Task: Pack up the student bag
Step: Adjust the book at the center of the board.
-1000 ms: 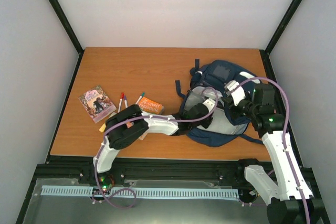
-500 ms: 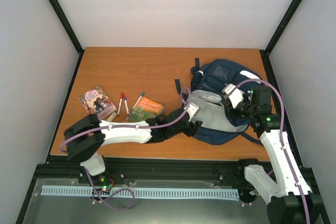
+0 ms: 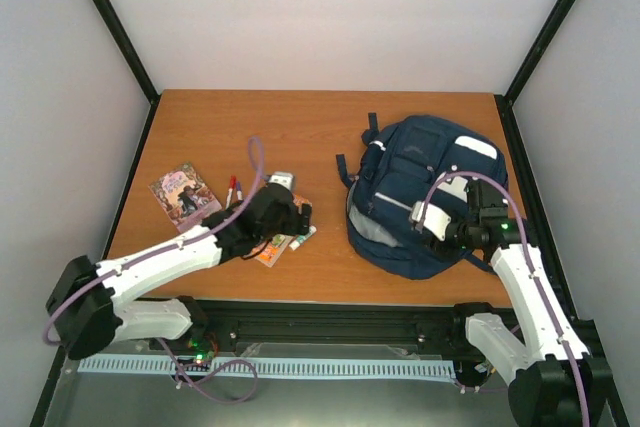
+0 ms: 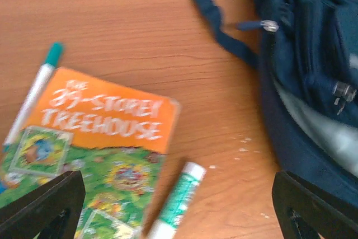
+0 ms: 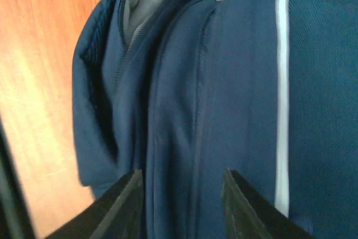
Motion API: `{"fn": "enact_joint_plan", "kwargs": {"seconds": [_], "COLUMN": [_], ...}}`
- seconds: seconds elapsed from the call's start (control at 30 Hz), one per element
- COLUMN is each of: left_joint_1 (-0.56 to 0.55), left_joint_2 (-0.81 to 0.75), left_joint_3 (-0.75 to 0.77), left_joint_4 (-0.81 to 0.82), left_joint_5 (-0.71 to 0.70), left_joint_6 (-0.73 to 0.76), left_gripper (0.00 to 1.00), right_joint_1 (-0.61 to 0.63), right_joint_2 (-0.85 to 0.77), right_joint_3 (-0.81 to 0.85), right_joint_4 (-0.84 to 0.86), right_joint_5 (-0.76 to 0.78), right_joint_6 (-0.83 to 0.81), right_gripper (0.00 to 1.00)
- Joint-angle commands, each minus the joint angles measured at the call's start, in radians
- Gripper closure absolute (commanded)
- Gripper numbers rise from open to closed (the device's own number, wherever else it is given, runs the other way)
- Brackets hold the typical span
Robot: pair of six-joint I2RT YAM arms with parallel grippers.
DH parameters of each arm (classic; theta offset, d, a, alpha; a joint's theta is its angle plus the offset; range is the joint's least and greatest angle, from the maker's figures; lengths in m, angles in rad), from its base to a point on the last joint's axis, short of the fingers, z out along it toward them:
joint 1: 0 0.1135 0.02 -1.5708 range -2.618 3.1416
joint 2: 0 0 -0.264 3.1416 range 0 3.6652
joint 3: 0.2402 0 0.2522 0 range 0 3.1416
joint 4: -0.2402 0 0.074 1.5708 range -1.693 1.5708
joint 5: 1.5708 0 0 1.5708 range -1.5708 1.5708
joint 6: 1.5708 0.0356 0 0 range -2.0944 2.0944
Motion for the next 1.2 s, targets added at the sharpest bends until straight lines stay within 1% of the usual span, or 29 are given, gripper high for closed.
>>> {"fn": "enact_joint_plan", "kwargs": {"seconds": [0.0, 0.07, 0.17, 0.23, 0.3, 0.33, 0.37, 0.43, 0.53, 0.63, 0.73, 0.83, 0.9, 1.03, 1.17], "left_joint_1": [0.157, 0.230, 0.334, 0.411, 0.457, 0.474, 0.489, 0.521, 0.568, 0.593, 0.594, 0.594, 0.594, 0.594, 0.594], "left_joint_2": [-0.059, -0.063, -0.055, -0.045, -0.040, -0.040, -0.039, -0.032, -0.008, 0.033, 0.067, 0.093, 0.101, 0.107, 0.096], "left_joint_3": [-0.049, -0.066, -0.085, -0.095, -0.101, -0.103, -0.105, -0.110, -0.128, -0.147, -0.155, -0.157, -0.162, -0.179, -0.207], "left_joint_4": [-0.109, -0.118, -0.123, -0.123, -0.123, -0.125, -0.126, -0.125, -0.105, -0.073, -0.041, -0.025, -0.015, 0.000, 0.006], "left_joint_5": [0.132, 0.188, 0.274, 0.312, 0.327, 0.327, 0.327, 0.327, 0.340, 0.360, 0.362, 0.369, 0.385, 0.424, 0.445], "left_joint_6": [-0.070, -0.079, -0.085, -0.085, -0.087, -0.085, -0.081, -0.071, -0.068, -0.079, -0.085, -0.085, -0.084, -0.082, -0.075], "left_gripper": [0.06, 0.05, 0.04, 0.03, 0.02, 0.01, 0.00, 0.00, 0.00, 0.01, 0.02, 0.03, 0.05, 0.07, 0.09], "right_joint_1": [0.000, 0.000, 0.000, 0.005, 0.049, 0.087, 0.137, 0.262, 0.416, 0.519, 0.604, 0.674, 0.705, 0.728, 0.728], "right_joint_2": [0.016, 0.032, 0.066, 0.100, 0.151, 0.180, 0.207, 0.256, 0.345, 0.461, 0.569, 0.678, 0.743, 0.865, 0.945], "right_joint_3": [-0.004, 0.060, 0.196, 0.255, 0.285, 0.296, 0.304, 0.314, 0.320, 0.354, 0.371, 0.405, 0.438, 0.507, 0.563], "right_joint_4": [-0.120, -0.173, -0.208, -0.157, -0.066, -0.027, 0.013, 0.101, 0.203, 0.255, 0.300, 0.327, 0.337, 0.345, 0.341], "right_joint_5": [0.032, -0.014, -0.165, -0.281, -0.348, -0.353, -0.336, -0.242, -0.115, -0.050, 0.008, 0.058, 0.056, 0.030, 0.038], "right_joint_6": [-0.160, -0.169, -0.123, -0.027, 0.099, 0.154, 0.213, 0.286, 0.347, 0.387, 0.411, 0.448, 0.493, 0.600, 0.647], "right_gripper": [0.55, 0.48, 0.39, 0.34, 0.34, 0.35, 0.35, 0.37, 0.38, 0.43, 0.45, 0.46, 0.46, 0.46, 0.46]}}
